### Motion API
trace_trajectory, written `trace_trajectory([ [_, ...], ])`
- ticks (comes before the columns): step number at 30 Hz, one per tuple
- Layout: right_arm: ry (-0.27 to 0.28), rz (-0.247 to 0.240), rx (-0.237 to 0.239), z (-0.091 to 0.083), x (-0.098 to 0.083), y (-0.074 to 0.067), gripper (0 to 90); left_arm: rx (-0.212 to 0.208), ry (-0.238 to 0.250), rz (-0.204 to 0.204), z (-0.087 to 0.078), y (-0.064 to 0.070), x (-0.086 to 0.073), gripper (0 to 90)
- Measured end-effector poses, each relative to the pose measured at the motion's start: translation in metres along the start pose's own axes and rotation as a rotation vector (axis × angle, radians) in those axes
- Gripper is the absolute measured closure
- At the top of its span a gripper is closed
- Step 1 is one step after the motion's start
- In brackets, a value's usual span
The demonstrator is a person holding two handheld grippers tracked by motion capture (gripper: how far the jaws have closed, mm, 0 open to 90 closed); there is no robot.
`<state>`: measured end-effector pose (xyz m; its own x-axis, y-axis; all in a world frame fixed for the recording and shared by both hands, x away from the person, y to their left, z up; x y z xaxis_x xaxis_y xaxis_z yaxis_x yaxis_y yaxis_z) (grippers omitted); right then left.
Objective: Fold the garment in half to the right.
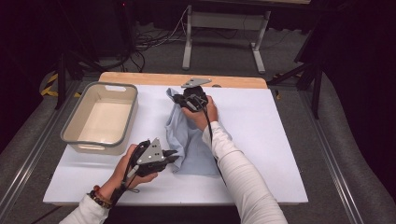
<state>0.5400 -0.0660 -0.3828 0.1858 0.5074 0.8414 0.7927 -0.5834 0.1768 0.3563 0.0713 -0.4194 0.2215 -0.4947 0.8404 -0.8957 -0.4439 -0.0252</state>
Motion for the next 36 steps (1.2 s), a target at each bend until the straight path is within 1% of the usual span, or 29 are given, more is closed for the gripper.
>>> trace_trajectory([
  [2, 0.008, -0.006, 0.006, -0.007, -0.003, 0.005, 85.7, -0.014, 0.007, 0.008, 0.007, 0.002, 0.006, 79.0],
  [3, 0.007, -0.004, 0.004, -0.009, -0.003, 0.006, 85.7, -0.026, 0.01, 0.004, 0.011, 0.003, 0.008, 79.0],
  [4, 0.009, 0.001, 0.006, -0.012, -0.004, 0.009, 85.7, -0.033, 0.007, 0.012, 0.016, 0.005, 0.011, 79.0],
  [6, 0.015, 0.004, 0.006, -0.016, -0.006, 0.012, 85.7, -0.04, 0.011, 0.021, 0.023, 0.007, 0.013, 79.1],
  [9, 0.019, 0.002, 0.006, -0.021, -0.009, 0.016, 85.6, -0.054, 0.015, 0.021, 0.033, 0.011, 0.017, 79.1],
  [13, 0.028, 0.007, 0.008, -0.03, -0.015, 0.019, 85.5, -0.067, 0.014, 0.032, 0.043, 0.016, 0.019, 79.1],
  [14, 0.028, 0.01, 0.006, -0.032, -0.016, 0.02, 85.5, -0.073, 0.014, 0.026, 0.046, 0.017, 0.019, 79.1],
  [16, 0.035, 0.02, 0.004, -0.037, -0.02, 0.023, 85.5, -0.076, 0.011, 0.03, 0.049, 0.019, 0.019, 79.2],
  [19, 0.036, 0.024, -0.009, -0.047, -0.026, 0.028, 85.5, -0.086, 0.014, 0.027, 0.053, 0.02, 0.021, 79.2],
  [20, 0.039, 0.025, -0.01, -0.049, -0.027, 0.03, 85.5, -0.089, 0.023, 0.034, 0.054, 0.021, 0.022, 79.2],
  [21, 0.042, 0.032, -0.014, -0.052, -0.029, 0.031, 85.5, -0.094, 0.022, 0.031, 0.056, 0.021, 0.023, 79.3],
  [23, 0.049, 0.049, -0.022, -0.061, -0.034, 0.037, 85.5, -0.098, 0.02, 0.037, 0.059, 0.023, 0.025, 79.4],
  [25, 0.053, 0.051, -0.026, -0.062, -0.036, 0.038, 85.5, -0.108, 0.022, 0.034, 0.063, 0.026, 0.027, 79.4],
  [27, 0.051, 0.062, -0.037, -0.065, -0.04, 0.04, 85.5, -0.112, 0.021, 0.04, 0.068, 0.028, 0.029, 79.5],
  [28, 0.046, 0.068, -0.043, -0.067, -0.043, 0.041, 85.5, -0.111, 0.019, 0.045, 0.069, 0.028, 0.03, 79.6],
  [32, 0.04, 0.078, -0.059, -0.072, -0.05, 0.046, 85.4, -0.115, 0.019, 0.036, 0.078, 0.032, 0.033, 79.7],
  [34, 0.033, 0.086, -0.067, -0.074, -0.054, 0.049, 85.3, -0.105, 0.01, 0.048, 0.083, 0.033, 0.034, 79.9],
  [36, 0.024, 0.086, -0.076, -0.075, -0.057, 0.051, 85.3, -0.109, 0.009, 0.043, 0.088, 0.034, 0.035, 80.0],
])
Point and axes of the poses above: each handheld gripper's, and its own axes: z roughly forward along the jaws, x roughly out of its top, y roughly to its right, the point moved 3 cm from there along z, roughly forward along the jaws, and after that the axes turned 10 degrees about -z, right-handed, at the moved point
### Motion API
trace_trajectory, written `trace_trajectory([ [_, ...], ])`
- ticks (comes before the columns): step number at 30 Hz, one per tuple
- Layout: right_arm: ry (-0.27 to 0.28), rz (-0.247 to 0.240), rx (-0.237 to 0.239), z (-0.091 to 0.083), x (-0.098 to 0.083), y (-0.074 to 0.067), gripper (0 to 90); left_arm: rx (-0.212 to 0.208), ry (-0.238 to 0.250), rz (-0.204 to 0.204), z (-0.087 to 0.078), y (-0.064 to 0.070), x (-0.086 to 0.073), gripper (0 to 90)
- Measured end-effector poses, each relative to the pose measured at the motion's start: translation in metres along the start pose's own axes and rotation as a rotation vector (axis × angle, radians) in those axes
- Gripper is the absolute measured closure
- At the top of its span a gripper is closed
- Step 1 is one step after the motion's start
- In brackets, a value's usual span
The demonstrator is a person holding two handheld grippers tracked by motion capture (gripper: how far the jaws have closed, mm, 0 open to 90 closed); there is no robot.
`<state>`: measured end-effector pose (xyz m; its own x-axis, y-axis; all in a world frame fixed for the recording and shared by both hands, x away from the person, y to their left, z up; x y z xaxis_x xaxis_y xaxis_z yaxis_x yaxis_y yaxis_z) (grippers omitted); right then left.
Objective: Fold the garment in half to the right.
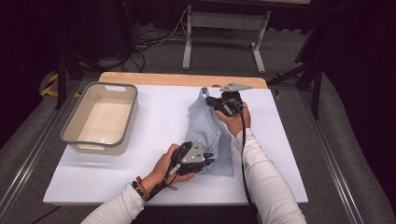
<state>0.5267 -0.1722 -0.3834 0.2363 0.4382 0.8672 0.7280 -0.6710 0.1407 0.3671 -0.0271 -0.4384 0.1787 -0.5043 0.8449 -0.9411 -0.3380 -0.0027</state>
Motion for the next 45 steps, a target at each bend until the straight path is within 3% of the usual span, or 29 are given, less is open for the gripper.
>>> trace_trajectory([
  [18, -0.063, 0.014, -0.064, 0.004, -0.028, 0.014, 82.1, -0.016, -0.04, -0.043, 0.039, 0.001, 0.003, 80.9],
  [23, -0.081, 0.009, -0.07, 0.003, -0.034, 0.013, 73.2, -0.018, -0.023, -0.049, 0.041, 0.002, 0.005, 70.1],
  [27, -0.085, -0.005, -0.088, -0.002, -0.037, 0.01, 59.6, -0.037, 0.018, -0.058, 0.032, 0.003, 0.008, 58.9],
  [29, -0.083, -0.004, -0.089, -0.004, -0.038, 0.01, 60.2, -0.047, 0.031, -0.057, 0.028, 0.003, 0.009, 57.8],
  [30, -0.071, -0.002, -0.088, -0.007, -0.039, 0.009, 59.4, -0.049, 0.051, -0.061, 0.023, 0.003, 0.01, 57.8],
  [33, -0.038, 0.005, -0.08, -0.019, -0.042, 0.005, 54.5, -0.064, 0.093, -0.067, 0.006, 0.002, 0.013, 46.7],
  [34, -0.026, -0.002, -0.072, -0.028, -0.044, 0.001, 53.7, -0.061, 0.131, -0.076, -0.006, 0.002, 0.013, 42.9],
  [36, -0.02, -0.008, -0.065, -0.032, -0.045, -0.001, 53.0, -0.05, 0.134, -0.073, -0.013, 0.001, 0.013, 38.3],
  [40, -0.002, -0.028, -0.038, -0.058, -0.055, -0.015, 48.3, -0.016, 0.129, -0.048, -0.036, 0.0, 0.002, 27.2],
  [42, -0.001, -0.022, -0.028, -0.063, -0.058, -0.018, 47.7, -0.001, 0.107, -0.036, -0.042, 0.0, -0.007, 24.7],
  [44, -0.008, -0.015, -0.013, -0.072, -0.072, -0.027, 46.5, 0.034, 0.043, -0.006, -0.045, 0.003, -0.026, 21.6],
  [45, -0.02, -0.014, -0.005, -0.074, -0.077, -0.029, 46.4, 0.034, 0.043, -0.006, -0.045, 0.003, -0.026, 21.2],
])
Point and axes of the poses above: each handheld gripper's, and its own axes: z roughly forward along the jaws, x roughly out of its top, y roughly to its right, the point moved 3 cm from there along z, roughly forward along the jaws, and after that the axes turned 10 degrees about -z, right-handed, at the moved point
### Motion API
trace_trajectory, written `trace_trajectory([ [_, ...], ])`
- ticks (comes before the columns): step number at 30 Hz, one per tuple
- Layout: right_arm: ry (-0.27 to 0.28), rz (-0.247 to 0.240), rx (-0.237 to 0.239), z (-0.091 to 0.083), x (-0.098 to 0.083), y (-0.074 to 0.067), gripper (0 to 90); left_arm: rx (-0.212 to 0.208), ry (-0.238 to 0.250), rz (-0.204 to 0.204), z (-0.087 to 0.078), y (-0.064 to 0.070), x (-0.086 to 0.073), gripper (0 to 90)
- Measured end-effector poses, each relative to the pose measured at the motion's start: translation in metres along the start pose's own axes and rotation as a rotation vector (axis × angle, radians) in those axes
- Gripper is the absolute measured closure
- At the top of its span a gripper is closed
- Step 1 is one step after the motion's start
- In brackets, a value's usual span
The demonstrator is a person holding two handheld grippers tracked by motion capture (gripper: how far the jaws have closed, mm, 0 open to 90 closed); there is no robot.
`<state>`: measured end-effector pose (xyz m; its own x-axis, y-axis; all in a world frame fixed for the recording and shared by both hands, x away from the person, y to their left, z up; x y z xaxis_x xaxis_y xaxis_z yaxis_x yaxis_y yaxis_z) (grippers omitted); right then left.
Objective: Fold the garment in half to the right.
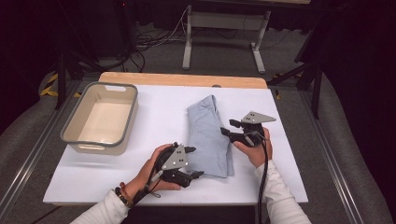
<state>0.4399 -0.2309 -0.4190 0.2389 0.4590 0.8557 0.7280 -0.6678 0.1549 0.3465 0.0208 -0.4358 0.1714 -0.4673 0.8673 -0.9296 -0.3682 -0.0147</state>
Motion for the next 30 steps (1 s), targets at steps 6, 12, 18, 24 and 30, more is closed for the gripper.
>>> trace_trajectory([
  [6, -0.067, -0.012, 0.009, -0.003, -0.023, -0.006, 48.9, 0.03, -0.129, 0.01, 0.006, 0.003, -0.033, 18.2],
  [12, -0.072, 0.036, 0.022, 0.002, -0.037, -0.002, 58.8, 0.079, -0.173, -0.03, 0.018, -0.006, -0.041, 31.1],
  [18, -0.073, 0.049, 0.047, 0.011, -0.042, -0.002, 75.4, 0.07, -0.209, -0.048, 0.023, -0.016, -0.045, 53.0],
  [24, -0.102, -0.012, 0.018, 0.014, -0.042, -0.007, 84.5, 0.048, -0.222, -0.035, 0.022, -0.016, -0.046, 69.4],
  [30, -0.072, -0.022, -0.012, 0.011, -0.037, -0.008, 85.7, 0.09, -0.228, 0.014, 0.019, -0.017, -0.042, 80.6],
])
Point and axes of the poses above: each handheld gripper's, and its own axes: z roughly forward along the jaws, x roughly out of its top, y roughly to its right, the point moved 3 cm from there along z, roughly forward along the jaws, and after that the axes turned 10 degrees about -z, right-handed, at the moved point
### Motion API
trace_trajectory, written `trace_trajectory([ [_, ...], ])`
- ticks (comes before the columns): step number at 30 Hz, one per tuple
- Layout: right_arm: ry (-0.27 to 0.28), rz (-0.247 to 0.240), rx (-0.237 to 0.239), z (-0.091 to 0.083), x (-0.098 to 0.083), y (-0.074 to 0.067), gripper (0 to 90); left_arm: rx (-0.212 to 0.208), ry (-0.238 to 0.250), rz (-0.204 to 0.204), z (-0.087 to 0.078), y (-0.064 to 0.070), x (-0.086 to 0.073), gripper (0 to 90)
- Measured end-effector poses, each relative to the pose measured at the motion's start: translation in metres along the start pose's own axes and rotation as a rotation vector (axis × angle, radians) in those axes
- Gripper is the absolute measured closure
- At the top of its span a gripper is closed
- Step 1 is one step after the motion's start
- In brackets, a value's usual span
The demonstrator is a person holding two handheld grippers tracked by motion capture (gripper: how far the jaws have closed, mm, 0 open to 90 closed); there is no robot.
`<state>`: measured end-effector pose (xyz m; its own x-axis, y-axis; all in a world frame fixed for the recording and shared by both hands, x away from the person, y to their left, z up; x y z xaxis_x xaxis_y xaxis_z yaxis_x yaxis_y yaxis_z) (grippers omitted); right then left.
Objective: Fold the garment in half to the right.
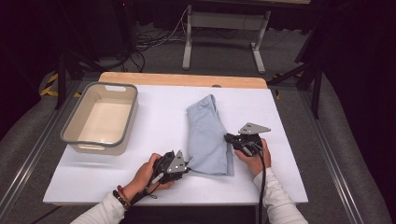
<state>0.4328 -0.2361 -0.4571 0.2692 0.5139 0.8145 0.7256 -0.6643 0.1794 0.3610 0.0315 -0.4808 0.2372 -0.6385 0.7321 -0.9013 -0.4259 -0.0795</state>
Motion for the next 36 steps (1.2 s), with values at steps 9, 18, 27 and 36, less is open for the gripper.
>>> trace_trajectory([
  [9, 0.058, 0.036, 0.012, -0.012, 0.009, -0.001, 86.0, 0.063, 0.005, 0.027, -0.022, 0.002, 0.002, 81.4],
  [18, -0.047, 0.007, 0.01, -0.02, 0.011, -0.015, 86.0, 0.062, -0.032, 0.038, -0.028, 0.017, -0.005, 78.2],
  [27, -0.126, -0.035, -0.03, -0.014, 0.004, -0.018, 85.4, 0.02, -0.02, 0.028, -0.022, 0.022, -0.007, 56.7],
  [36, -0.124, -0.073, -0.059, -0.003, -0.002, -0.019, 84.3, 0.006, -0.051, 0.039, -0.012, 0.02, -0.01, 80.4],
])
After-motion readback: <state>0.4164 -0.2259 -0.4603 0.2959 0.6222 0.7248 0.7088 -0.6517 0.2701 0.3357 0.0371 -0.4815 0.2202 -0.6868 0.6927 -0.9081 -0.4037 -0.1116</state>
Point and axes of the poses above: each handheld gripper's, and its own axes: z roughly forward along the jaws, x roughly out of its top, y roughly to its right, the point moved 3 cm from there along z, roughly forward along the jaws, and after that the axes turned 10 degrees about -z, right-handed, at the moved point
